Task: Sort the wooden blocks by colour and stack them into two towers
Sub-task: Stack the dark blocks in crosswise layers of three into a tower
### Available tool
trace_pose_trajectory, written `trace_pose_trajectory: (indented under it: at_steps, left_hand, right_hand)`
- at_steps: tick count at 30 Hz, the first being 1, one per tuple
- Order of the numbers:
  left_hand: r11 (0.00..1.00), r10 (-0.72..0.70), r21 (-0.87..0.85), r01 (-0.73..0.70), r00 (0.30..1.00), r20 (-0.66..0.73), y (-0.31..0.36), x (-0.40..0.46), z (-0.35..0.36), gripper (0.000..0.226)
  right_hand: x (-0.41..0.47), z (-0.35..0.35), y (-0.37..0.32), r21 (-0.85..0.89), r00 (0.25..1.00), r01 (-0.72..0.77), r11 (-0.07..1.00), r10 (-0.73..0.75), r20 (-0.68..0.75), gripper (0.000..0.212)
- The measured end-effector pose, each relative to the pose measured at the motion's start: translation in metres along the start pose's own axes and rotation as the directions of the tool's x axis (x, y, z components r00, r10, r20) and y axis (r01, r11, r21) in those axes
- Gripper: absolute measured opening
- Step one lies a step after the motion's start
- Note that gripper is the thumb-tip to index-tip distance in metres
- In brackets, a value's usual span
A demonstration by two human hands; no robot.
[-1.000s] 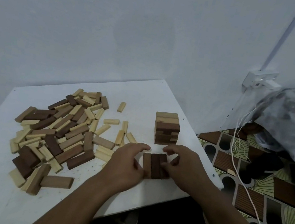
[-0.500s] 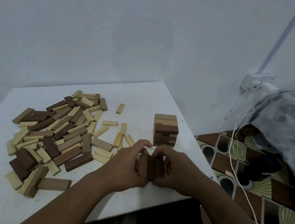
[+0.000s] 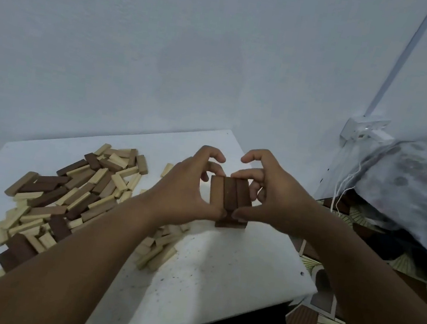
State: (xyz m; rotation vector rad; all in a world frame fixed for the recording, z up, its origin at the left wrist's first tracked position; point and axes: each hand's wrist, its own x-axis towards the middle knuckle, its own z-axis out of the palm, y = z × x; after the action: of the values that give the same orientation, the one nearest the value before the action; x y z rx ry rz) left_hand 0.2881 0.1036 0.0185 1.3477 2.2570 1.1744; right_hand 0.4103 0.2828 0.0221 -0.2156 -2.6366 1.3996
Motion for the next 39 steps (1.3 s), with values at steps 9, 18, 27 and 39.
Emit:
trace_pose_trajectory:
  at_steps: [9, 18, 27, 39]
  left_hand:
    - [0.997, -0.075, -0.006, 0.075, 0.995, 0.061, -0.018, 0.037, 0.014, 0.076]
    - [0.995, -0.097, 0.009, 0.096, 0.992, 0.075, -0.03, 0.044, 0.02, 0.08]
    - [0.996, -0.089, 0.035, 0.085, 0.991, 0.1, -0.033, 0.045, 0.019, 0.091]
    - [0.99, -0.099, 0.11, 0.093, 0.994, 0.046, -0.035, 0.009, -0.027, 0.098]
  right_hand:
    - [0.037, -0.014, 0.025, -0.1, 0.995, -0.077, 0.992, 0.083, 0.058, 0.086]
    - [0.046, -0.013, 0.036, -0.201, 0.989, -0.092, 0.975, 0.112, 0.091, 0.088]
    - [0.046, -0.013, 0.035, -0.194, 0.986, -0.116, 0.974, 0.137, 0.099, 0.089]
    - [0.035, -0.002, -0.005, -0.336, 0.999, -0.035, 0.941, 0.03, -0.019, 0.085]
